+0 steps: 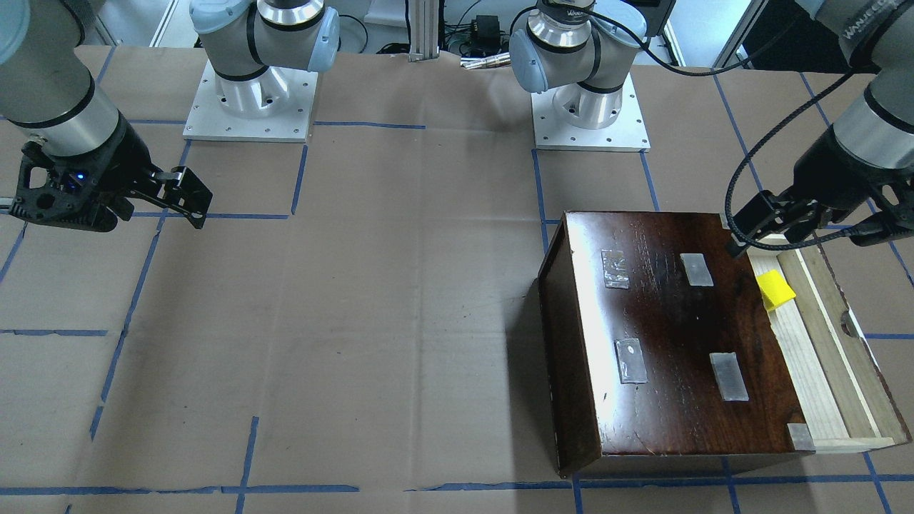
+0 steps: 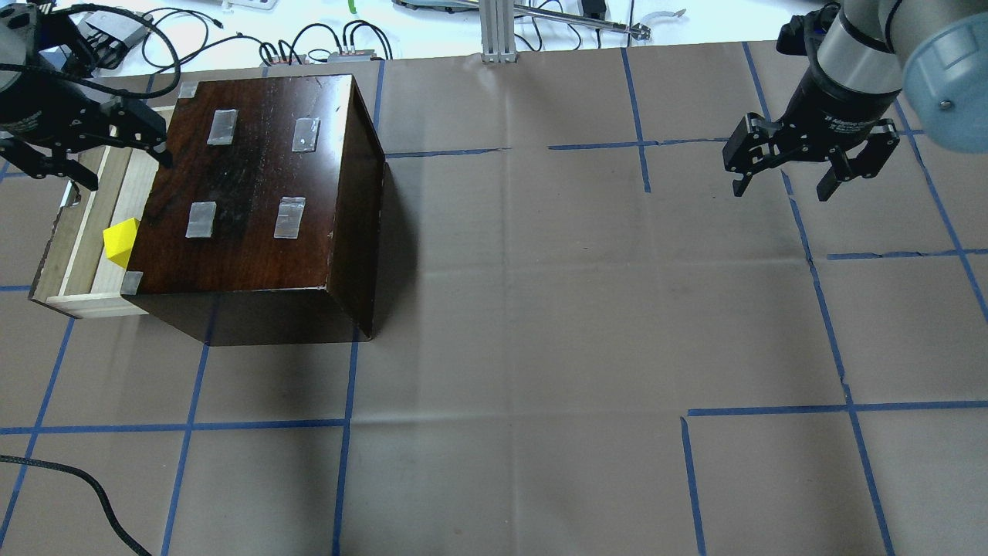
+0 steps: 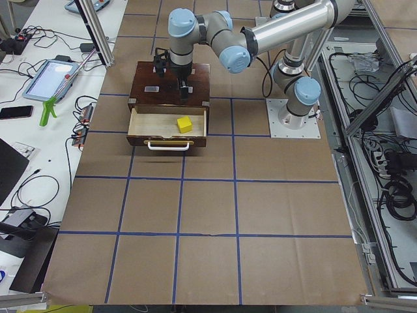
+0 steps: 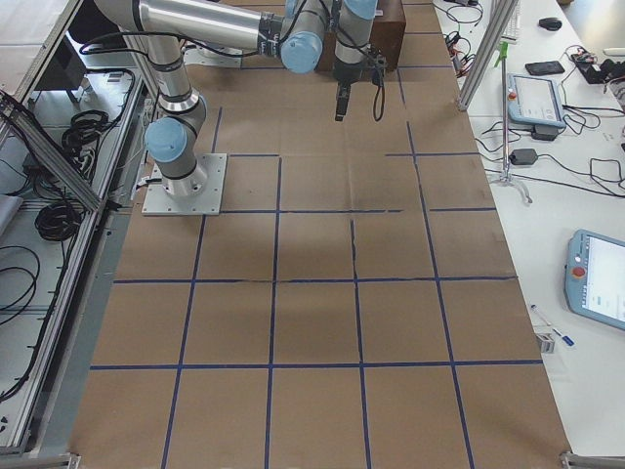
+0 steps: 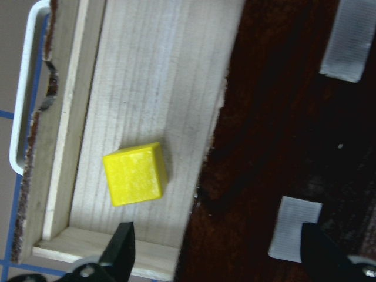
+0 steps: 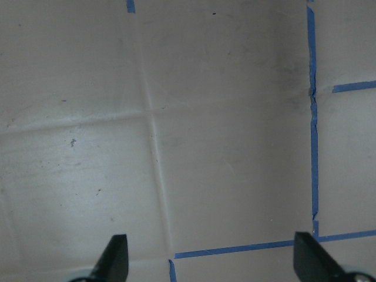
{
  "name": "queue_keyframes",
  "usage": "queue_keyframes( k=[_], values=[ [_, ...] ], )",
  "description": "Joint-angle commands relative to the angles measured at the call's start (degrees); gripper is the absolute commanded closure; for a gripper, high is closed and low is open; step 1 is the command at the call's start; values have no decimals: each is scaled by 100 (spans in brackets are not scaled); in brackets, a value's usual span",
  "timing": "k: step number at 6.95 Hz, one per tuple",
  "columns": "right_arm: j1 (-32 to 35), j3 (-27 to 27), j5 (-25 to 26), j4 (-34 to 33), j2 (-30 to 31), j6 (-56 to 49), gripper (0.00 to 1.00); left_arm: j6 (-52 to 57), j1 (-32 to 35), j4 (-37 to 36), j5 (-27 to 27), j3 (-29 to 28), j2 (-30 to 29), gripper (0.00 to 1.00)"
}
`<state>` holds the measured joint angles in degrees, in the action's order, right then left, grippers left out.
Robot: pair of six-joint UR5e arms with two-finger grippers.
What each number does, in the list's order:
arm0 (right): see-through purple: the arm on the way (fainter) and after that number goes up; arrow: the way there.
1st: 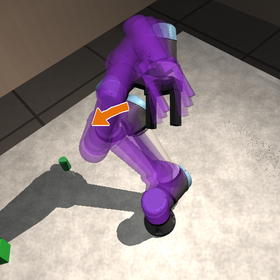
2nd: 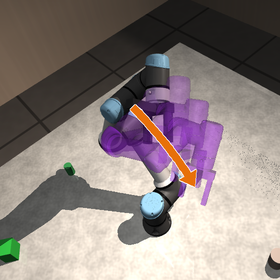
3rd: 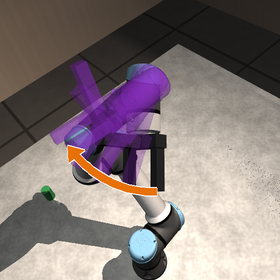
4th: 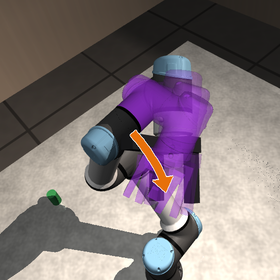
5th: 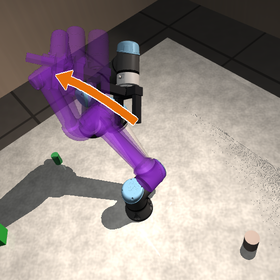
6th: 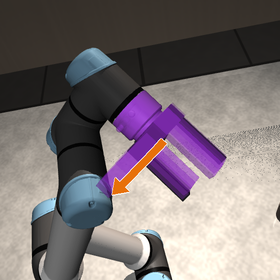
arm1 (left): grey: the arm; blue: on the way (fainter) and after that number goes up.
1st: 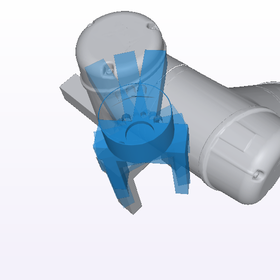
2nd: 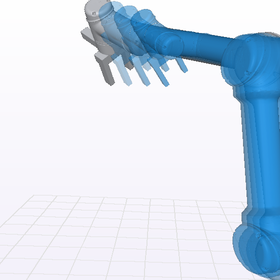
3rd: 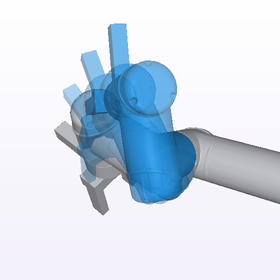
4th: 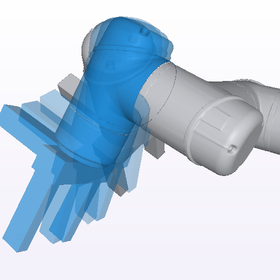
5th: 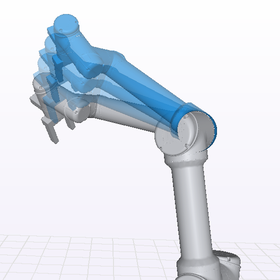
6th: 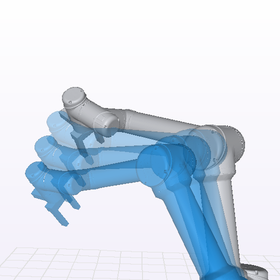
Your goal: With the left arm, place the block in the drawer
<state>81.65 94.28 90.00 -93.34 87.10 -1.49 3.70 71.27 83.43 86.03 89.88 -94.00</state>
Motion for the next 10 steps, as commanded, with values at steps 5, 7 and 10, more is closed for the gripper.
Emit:
queue_keyframes(
  k=[5, 7, 10],
  values=[
    [0, 2, 0, 0, 0, 0, 0, -1152, 1756, 525, 204, 91, 444, 2],
    [0, 2, 0, 0, 0, 0, 0, -1056, 1864, 534, 502, 265, 470, 2],
    [0, 2, 0, 0, 0, 0, 0, -695, 1873, 490, 459, 363, 479, 3]
  ],
)
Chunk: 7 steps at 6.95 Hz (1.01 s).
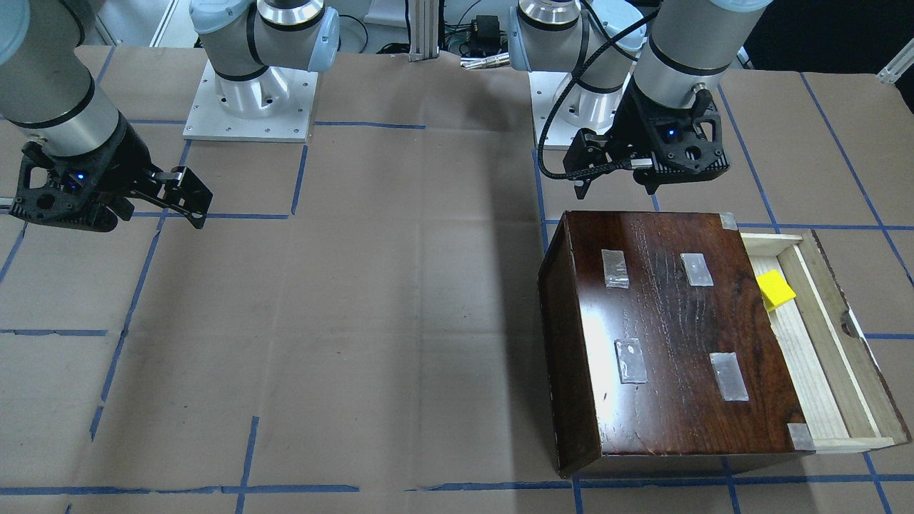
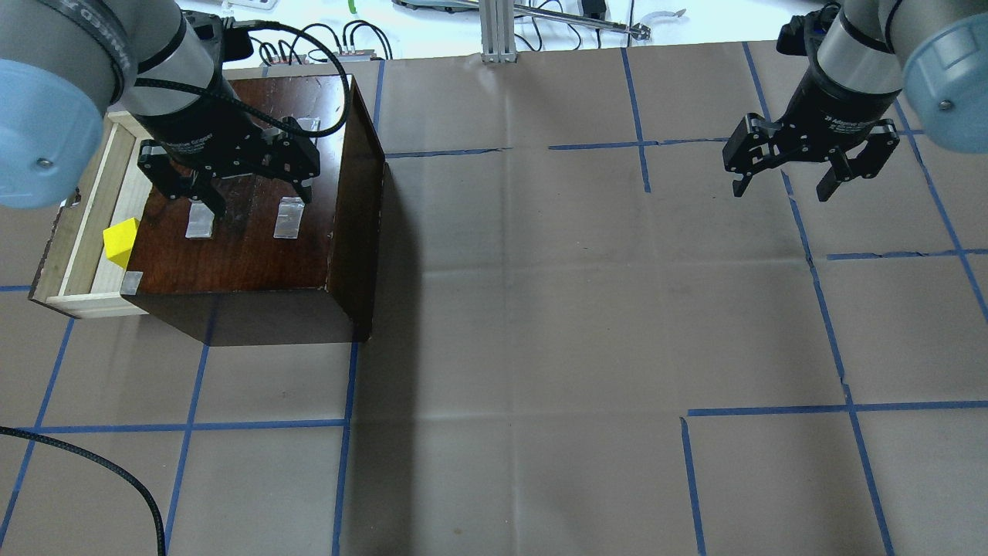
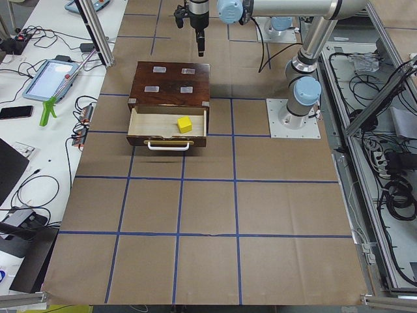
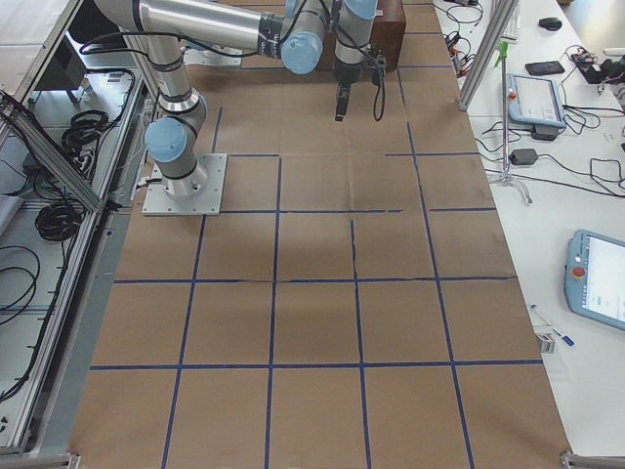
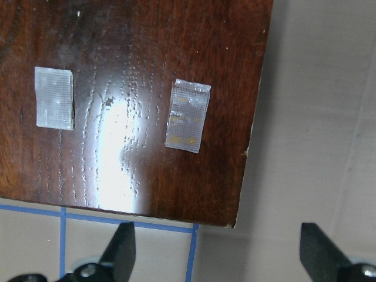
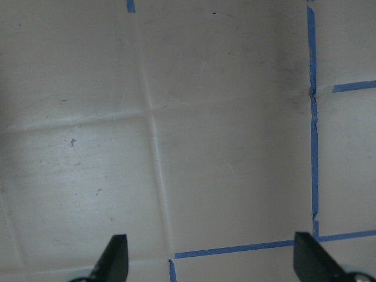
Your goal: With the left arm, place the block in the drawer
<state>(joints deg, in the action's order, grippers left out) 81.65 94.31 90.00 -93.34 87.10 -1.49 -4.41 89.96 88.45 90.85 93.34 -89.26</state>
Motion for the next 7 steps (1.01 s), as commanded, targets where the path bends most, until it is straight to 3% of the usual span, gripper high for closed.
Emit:
queue_keyframes(
  k=[1, 7],
  values=[
    [0, 0, 0, 0, 9, 0, 0, 116, 4, -21, -32, 9, 13, 3],
    [0, 0, 0, 0, 0, 0, 0, 247, 13, -21, -76, -53, -13, 3]
  ],
)
